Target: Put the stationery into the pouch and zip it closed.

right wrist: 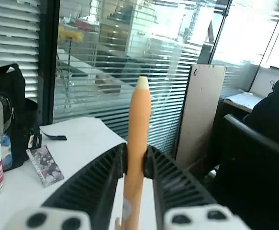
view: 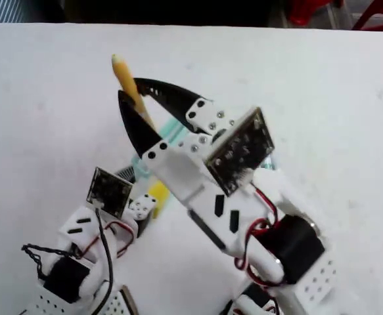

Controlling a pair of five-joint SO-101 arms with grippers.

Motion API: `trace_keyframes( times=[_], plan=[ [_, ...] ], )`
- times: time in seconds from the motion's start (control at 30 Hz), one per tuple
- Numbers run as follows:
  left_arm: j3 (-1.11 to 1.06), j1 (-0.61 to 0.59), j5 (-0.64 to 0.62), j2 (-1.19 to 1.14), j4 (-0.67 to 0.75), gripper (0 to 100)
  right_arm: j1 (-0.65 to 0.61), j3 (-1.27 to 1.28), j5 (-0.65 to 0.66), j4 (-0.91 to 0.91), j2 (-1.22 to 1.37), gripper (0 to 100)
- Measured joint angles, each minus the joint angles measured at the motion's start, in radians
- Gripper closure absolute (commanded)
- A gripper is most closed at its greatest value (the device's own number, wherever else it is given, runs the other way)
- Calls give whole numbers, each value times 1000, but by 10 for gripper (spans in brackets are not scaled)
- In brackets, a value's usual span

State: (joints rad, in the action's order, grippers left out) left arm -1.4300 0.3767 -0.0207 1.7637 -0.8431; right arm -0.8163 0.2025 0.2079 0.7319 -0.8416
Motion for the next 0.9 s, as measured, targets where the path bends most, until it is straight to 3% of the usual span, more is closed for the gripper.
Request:
trace_keyframes(
  times=[0.63,0.7,0.83,0.9],
  plan=[
    [-3,-58,-2,-3,26,836,92,245,14,69,-78,979],
    [-3,-58,-2,-3,26,836,81,245,57,84,-80,936],
    [-3,-58,-2,-3,26,836,64,245,80,104,-80,722],
    [-3,-60,-3,-3,26,836,66,245,68,104,-80,714]
  ],
)
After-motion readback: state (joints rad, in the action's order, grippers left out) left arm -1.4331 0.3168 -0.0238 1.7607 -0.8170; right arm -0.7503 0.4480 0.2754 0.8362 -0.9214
